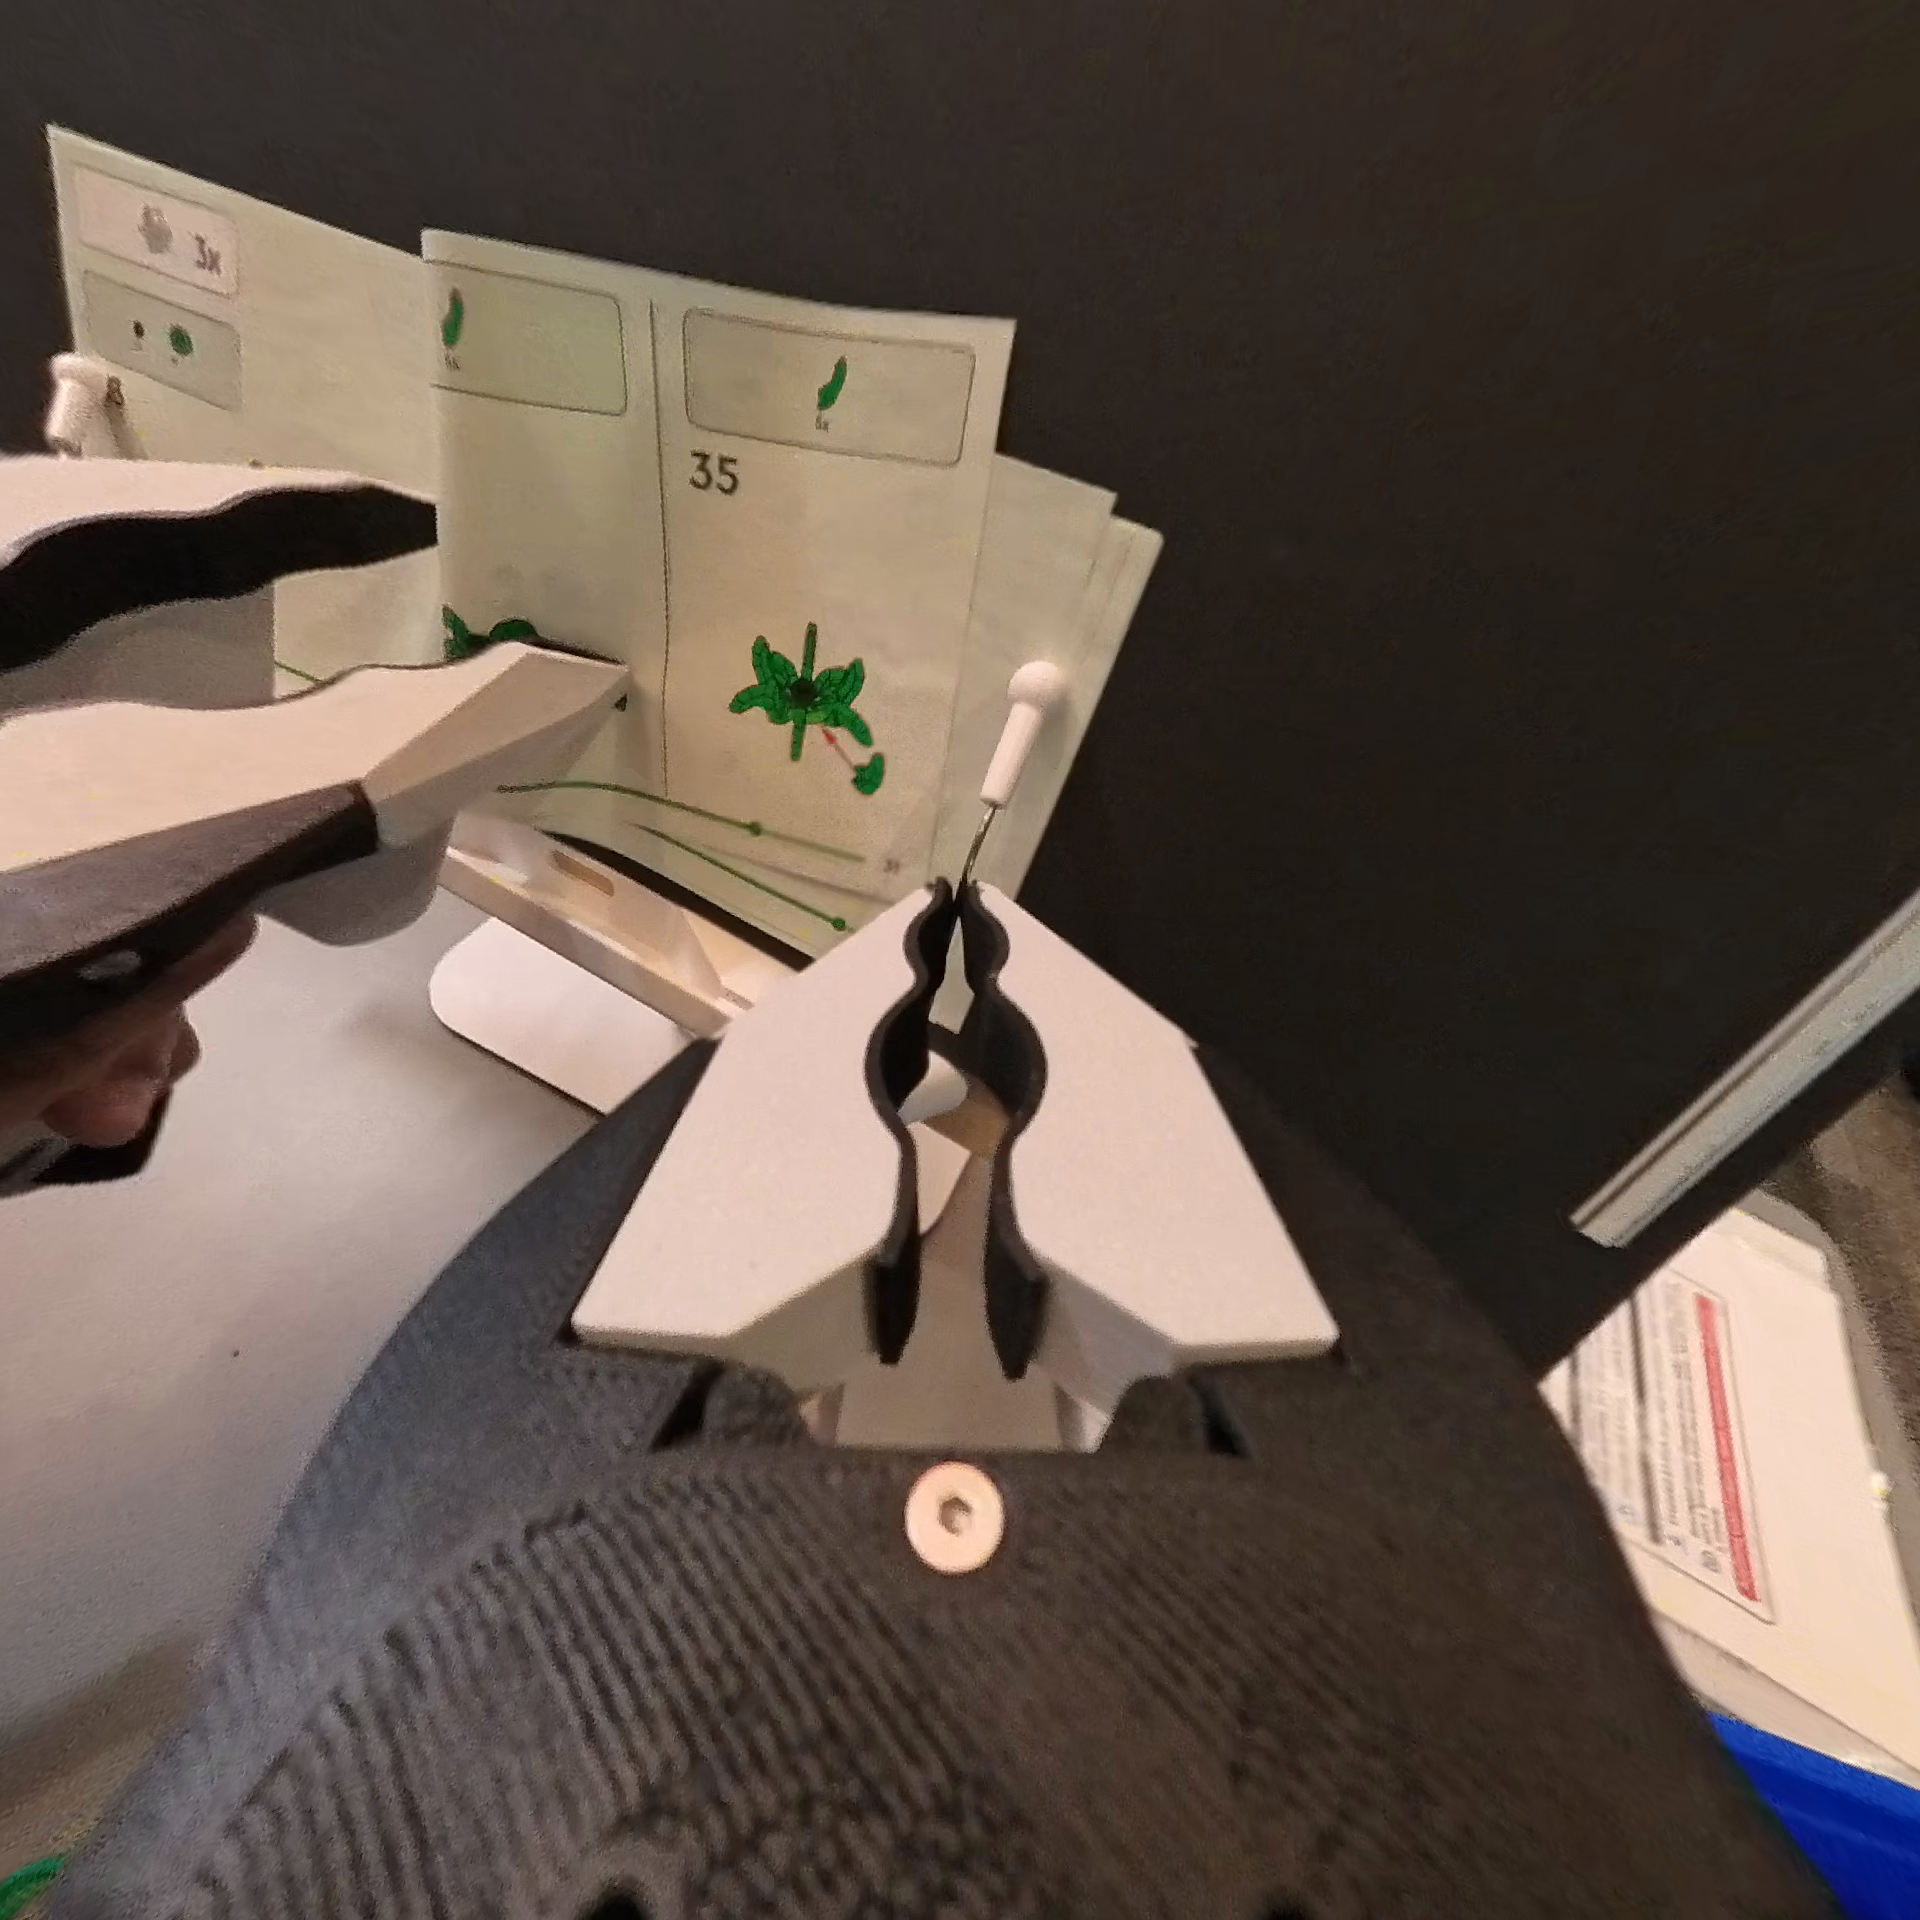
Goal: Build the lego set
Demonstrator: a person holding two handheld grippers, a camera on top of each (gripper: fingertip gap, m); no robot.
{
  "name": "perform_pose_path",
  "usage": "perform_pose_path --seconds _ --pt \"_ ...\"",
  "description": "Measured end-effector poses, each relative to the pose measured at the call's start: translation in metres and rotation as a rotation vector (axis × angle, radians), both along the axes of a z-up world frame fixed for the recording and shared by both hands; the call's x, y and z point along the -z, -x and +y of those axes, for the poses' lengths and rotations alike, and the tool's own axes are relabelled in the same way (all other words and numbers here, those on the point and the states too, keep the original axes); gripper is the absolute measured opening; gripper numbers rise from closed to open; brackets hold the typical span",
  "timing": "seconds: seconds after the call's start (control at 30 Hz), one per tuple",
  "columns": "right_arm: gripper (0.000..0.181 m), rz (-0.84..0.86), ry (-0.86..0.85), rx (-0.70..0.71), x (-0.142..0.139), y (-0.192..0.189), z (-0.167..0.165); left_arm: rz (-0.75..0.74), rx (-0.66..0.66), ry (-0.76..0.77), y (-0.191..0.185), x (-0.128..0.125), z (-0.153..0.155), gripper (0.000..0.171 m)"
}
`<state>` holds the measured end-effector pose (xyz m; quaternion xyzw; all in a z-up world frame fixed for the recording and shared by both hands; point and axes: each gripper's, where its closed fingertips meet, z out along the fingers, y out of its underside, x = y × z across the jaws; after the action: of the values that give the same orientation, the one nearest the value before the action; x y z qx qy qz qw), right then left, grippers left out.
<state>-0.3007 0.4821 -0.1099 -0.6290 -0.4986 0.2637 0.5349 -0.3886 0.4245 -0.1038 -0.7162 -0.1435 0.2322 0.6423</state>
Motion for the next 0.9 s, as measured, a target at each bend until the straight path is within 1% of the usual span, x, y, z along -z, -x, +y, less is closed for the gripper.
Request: perform_pose_path --seconds 0.1,0.17,0.27,0.37,0.4,0.47,0.57,0.63,0.73,0.8,0.9 --pt "0.000 -0.038 -0.092 -0.015 -0.001 0.002 -0.004 -0.033 0.032 -0.021 0.000 -0.001 -0.001 0.047" --pt "0.000 -0.059 -0.122 -0.010 0.000 0.003 -0.004 -0.046 0.051 -0.031 0.000 -0.002 -0.002 0.047" --pt "0.001 -0.065 -0.093 0.000 0.001 0.004 -0.003 -0.068 0.106 -0.064 -0.003 -0.005 -0.005 0.047" --pt "0.002 -0.063 -0.072 0.007 0.001 0.004 -0.003 -0.108 0.109 -0.125 0.006 -0.013 -0.020 0.045" --pt "0.008 -0.062 -0.073 0.012 -0.002 0.003 -0.003 -0.124 0.118 -0.153 0.010 -0.017 -0.027 0.046" --pt "0.029 -0.032 -0.082 -0.015 -0.014 0.004 -0.011 -0.158 0.147 -0.210 0.017 -0.027 -0.041 0.052" --pt "0.031 0.010 -0.107 -0.066 -0.038 0.013 -0.023 -0.203 0.196 -0.289 0.030 -0.045 -0.064 0.058" --pt "0.031 -0.009 -0.118 -0.128 -0.048 0.027 -0.031 -0.228 0.211 -0.323 0.042 -0.054 -0.081 0.058" --pt "0.033 -0.115 -0.098 -0.310 -0.042 0.054 -0.060 -0.277 0.180 -0.335 0.066 -0.054 -0.104 0.056" --pt "0.043 -0.138 -0.105 -0.418 -0.042 0.068 -0.082 -0.312 0.159 -0.313 0.081 -0.048 -0.115 0.055" --pt "0.056 -0.128 -0.195 -0.523 -0.057 0.088 -0.104 -0.375 0.148 -0.213 0.095 -0.027 -0.121 0.046"
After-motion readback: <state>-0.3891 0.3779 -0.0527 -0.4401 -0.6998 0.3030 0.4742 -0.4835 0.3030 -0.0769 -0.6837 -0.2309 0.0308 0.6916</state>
